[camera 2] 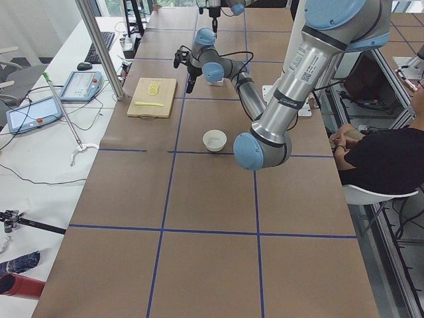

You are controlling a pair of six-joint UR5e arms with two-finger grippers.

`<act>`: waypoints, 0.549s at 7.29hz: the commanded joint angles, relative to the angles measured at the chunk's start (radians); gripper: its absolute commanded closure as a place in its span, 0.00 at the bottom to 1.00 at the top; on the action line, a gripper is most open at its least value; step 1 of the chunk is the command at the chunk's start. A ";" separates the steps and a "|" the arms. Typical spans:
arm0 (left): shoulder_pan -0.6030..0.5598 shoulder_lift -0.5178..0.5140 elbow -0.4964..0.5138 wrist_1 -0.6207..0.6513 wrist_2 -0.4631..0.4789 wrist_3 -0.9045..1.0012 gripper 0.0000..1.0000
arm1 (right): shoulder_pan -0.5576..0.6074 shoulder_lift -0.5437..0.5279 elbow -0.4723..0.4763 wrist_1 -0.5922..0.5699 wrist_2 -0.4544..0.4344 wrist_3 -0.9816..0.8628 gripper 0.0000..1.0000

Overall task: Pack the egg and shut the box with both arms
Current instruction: 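Withdraw the left gripper away while the right gripper approaches the carton lid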

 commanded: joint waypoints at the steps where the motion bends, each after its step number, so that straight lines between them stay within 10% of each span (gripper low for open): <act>1: -0.113 0.092 -0.024 0.008 -0.029 0.183 0.00 | -0.148 0.108 0.000 0.009 -0.071 0.126 1.00; 4: -0.247 0.181 -0.020 0.007 -0.101 0.442 0.00 | -0.352 0.249 -0.030 0.002 -0.243 0.214 1.00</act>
